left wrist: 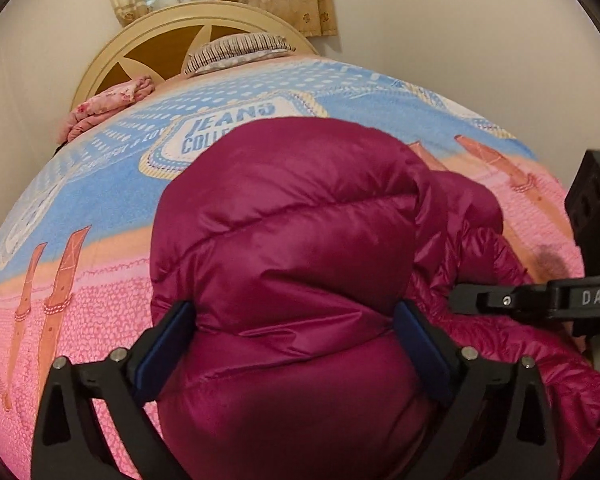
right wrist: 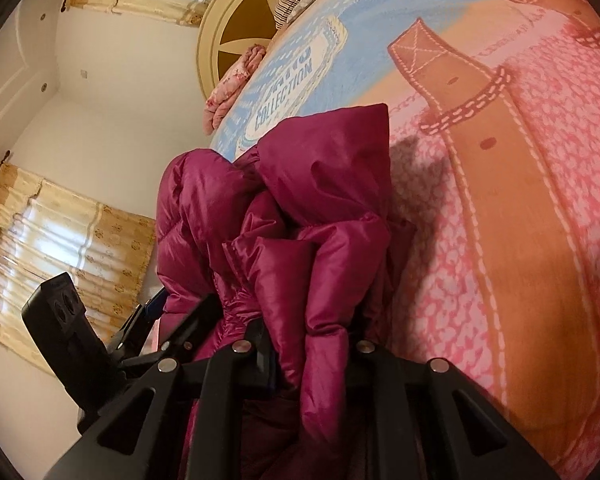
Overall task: Fold large clothes
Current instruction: 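Hold the folded jacket bundle with both tools pressed on it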
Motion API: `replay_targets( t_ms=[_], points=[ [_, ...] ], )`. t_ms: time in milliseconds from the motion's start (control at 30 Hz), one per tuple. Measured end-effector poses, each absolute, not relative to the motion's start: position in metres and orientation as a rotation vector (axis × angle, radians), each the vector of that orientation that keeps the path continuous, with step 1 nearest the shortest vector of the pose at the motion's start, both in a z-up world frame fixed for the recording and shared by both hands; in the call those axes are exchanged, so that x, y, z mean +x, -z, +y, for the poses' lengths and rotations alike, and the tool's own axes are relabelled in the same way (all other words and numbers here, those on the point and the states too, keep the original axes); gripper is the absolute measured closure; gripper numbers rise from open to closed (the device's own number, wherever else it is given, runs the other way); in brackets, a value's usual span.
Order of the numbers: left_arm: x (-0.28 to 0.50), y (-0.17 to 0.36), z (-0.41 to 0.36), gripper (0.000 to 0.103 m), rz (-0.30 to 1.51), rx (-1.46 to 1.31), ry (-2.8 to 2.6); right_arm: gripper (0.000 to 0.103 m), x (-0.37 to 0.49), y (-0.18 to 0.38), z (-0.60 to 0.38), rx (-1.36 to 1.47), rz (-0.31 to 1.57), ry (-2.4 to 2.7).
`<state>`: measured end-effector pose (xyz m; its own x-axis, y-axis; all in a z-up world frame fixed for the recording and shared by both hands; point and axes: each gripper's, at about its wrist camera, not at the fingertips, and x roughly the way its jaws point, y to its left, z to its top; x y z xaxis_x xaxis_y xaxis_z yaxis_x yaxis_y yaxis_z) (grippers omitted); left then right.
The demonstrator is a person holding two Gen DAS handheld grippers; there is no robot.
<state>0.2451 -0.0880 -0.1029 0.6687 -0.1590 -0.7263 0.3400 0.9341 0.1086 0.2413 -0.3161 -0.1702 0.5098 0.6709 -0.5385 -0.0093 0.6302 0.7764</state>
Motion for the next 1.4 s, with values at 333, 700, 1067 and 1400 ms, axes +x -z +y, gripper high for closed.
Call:
replay_targets(
  t_ms=[333, 700, 1067, 1400],
  points=[
    [0.248, 0.11, -0.09, 0.0, 0.801, 0.269, 0.274, 0.082, 0.208, 0.129, -0.315, 0.626, 0.907, -0.35],
    [0.25, 0.111, -0.093, 0.0, 0.802, 0.285, 0.259, 0.081, 0.109, 0.075, -0.286, 0.489, 0.758, -0.534],
    [0.25, 0.112, -0.092, 0.0, 0.801, 0.282, 0.271, 0.085, 0.107, 0.135, -0.285, 0.424, 0.969, -0.456],
    [0.245, 0.113, -0.094, 0.0, 0.791, 0.297, 0.259, 0.089, 0.108, 0.144, -0.297, 0.517, 0.978, -0.476]
  ],
)
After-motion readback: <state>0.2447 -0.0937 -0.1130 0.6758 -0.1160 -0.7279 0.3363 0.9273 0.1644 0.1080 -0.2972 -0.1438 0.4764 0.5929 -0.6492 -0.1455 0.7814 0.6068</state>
